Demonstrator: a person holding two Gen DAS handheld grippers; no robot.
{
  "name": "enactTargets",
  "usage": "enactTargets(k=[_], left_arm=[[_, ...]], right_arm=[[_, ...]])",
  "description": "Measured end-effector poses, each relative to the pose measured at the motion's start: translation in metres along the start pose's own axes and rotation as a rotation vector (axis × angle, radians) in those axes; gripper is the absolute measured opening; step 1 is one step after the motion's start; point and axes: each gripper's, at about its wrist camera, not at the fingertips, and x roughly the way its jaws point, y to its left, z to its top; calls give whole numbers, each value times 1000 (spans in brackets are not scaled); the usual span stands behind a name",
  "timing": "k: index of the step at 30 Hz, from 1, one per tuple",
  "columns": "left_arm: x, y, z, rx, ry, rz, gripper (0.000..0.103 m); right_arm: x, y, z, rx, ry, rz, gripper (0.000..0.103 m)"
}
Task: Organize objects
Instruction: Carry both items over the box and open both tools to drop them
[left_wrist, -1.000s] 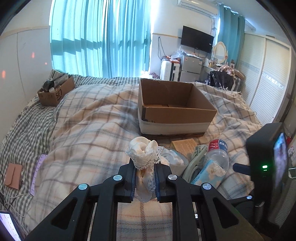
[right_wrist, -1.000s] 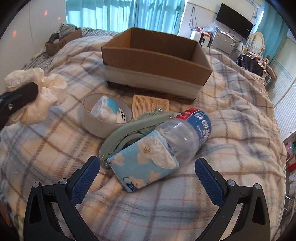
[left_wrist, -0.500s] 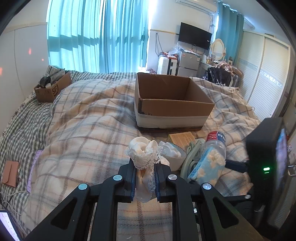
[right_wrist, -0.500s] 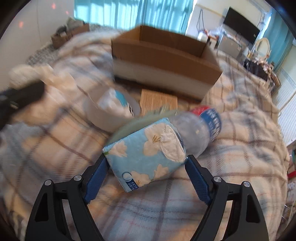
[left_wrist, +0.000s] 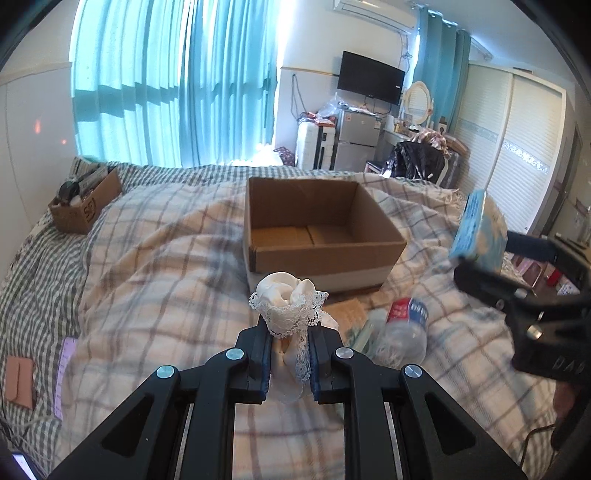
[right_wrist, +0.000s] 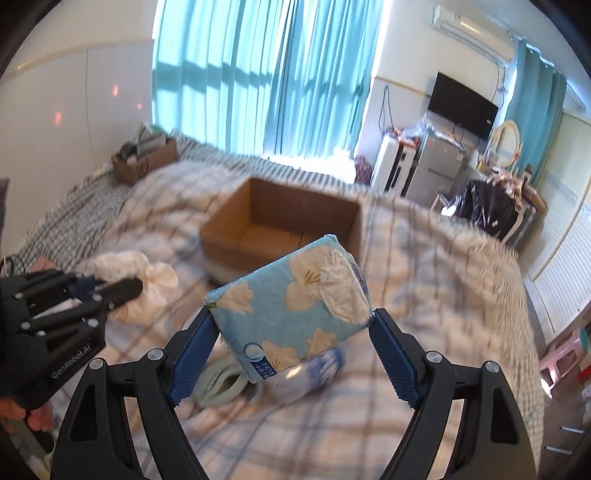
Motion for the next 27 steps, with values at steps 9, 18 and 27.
enactTargets(k=[9, 18, 27], left_arm=[[41, -9, 96, 43, -50, -12, 16], [144, -4, 146, 38, -11, -5, 16], [215, -10, 120, 75, 70, -38, 16]], right_arm=[[33, -55, 83, 46, -52, 45, 83], [132, -77, 133, 47, -35, 80, 83], [226, -86, 110, 107, 72, 136, 84]])
